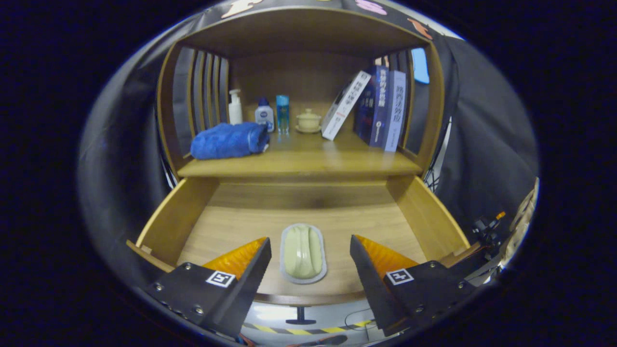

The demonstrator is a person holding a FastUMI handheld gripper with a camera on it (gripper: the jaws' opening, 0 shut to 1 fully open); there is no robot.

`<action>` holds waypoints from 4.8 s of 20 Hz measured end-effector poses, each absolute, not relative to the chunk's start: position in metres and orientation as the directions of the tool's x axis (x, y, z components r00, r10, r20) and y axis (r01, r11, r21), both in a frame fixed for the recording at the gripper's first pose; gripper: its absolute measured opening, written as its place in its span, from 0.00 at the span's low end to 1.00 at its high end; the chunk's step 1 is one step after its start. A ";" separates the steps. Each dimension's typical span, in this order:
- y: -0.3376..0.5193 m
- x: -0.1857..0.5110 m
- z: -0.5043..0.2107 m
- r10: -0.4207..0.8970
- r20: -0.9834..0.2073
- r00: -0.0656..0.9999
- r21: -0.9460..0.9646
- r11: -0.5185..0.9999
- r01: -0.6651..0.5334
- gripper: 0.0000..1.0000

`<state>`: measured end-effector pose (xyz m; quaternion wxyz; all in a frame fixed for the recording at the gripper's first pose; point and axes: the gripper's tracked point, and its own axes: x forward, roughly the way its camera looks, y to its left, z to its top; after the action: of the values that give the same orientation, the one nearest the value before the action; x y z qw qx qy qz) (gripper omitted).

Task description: Pull open the drawer, take out the items inside it, and place them on the countertop above the cabinet.

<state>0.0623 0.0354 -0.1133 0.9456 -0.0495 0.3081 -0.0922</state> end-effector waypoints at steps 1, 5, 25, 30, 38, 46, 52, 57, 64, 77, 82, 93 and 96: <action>0.036 0.068 -0.125 -0.204 -0.595 0.778 -0.149 0.979 0.143 0.98; 0.035 0.083 -0.148 -0.224 -0.623 0.749 -0.173 0.974 0.147 0.98; 0.046 0.109 -0.155 -0.086 -0.580 0.810 0.000 0.994 0.105 0.15; 0.055 0.110 -0.097 -0.096 -0.392 0.915 -0.062 0.995 0.078 0.15; 0.083 0.099 0.058 -0.052 -0.093 0.994 -0.068 0.997 0.046 0.15; 0.073 0.159 0.116 -0.083 -0.124 0.989 -0.148 0.987 0.065 0.15; 0.050 0.220 0.095 -0.150 -0.177 0.973 -0.220 0.969 0.109 0.15; 0.057 0.258 0.025 -0.137 -0.289 0.947 -0.229 0.971 0.071 0.15; 0.043 0.297 -0.036 -0.182 -0.308 0.934 -0.163 0.977 0.136 0.15; 0.046 0.308 -0.032 -0.157 -0.242 0.957 -0.190 0.975 0.112 0.98; 0.070 0.251 -0.004 -0.110 -0.203 0.973 -0.128 0.988 0.085 0.98; 0.093 0.135 0.046 -0.063 -0.166 0.984 -0.066 0.996 0.052 0.98; 0.095 0.092 0.062 -0.058 -0.128 0.990 -0.030 0.998 0.054 0.98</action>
<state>0.0922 0.0952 0.0620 0.9974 -0.0131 0.0647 -0.0281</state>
